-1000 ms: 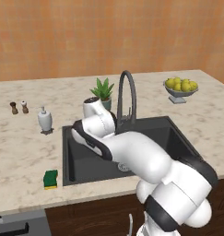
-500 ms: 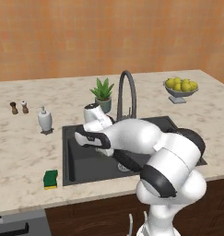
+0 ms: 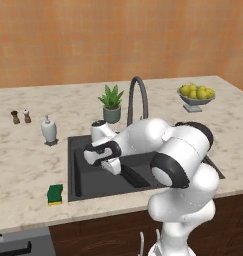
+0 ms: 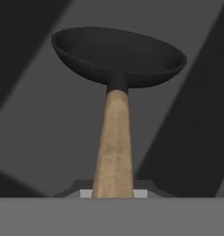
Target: Pick the pan and sponge and place them into the sink. Then turn on the water.
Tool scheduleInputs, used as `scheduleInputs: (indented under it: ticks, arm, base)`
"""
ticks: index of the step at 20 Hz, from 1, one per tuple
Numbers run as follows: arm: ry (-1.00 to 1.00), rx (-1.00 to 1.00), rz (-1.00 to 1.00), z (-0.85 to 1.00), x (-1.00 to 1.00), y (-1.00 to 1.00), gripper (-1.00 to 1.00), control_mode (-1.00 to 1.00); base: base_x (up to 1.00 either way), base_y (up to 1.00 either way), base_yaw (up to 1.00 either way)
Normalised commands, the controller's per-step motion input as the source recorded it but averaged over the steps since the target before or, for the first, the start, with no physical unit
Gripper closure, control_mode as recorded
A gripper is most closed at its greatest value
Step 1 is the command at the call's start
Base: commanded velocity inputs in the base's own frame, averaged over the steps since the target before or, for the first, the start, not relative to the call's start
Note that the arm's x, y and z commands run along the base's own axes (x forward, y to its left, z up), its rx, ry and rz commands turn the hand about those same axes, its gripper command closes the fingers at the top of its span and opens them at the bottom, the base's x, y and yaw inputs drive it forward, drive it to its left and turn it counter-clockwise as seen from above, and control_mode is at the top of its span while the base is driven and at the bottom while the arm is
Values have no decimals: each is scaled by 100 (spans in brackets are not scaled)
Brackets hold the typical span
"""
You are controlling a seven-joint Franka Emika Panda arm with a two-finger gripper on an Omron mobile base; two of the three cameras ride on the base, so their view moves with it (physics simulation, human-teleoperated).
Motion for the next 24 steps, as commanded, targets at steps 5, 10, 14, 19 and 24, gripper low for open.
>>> scheduleInputs:
  ticks: [5,10,14,19,24]
  arm:
    - [-4,0,0,-39,30,-7,100,-100]
    - [-1,2,0,-51,28,-43,100,-100]
    - [-4,14,0,-71,15,-55,100,-100]
    - [-7,19,-1,-76,5,-44,100,-100]
    - [-14,21,-8,-66,0,0,100,-100]
  base:
    - [0,0,0]
    - [0,0,0]
    - [0,0,0]
    - [0,0,0]
    - [0,0,0]
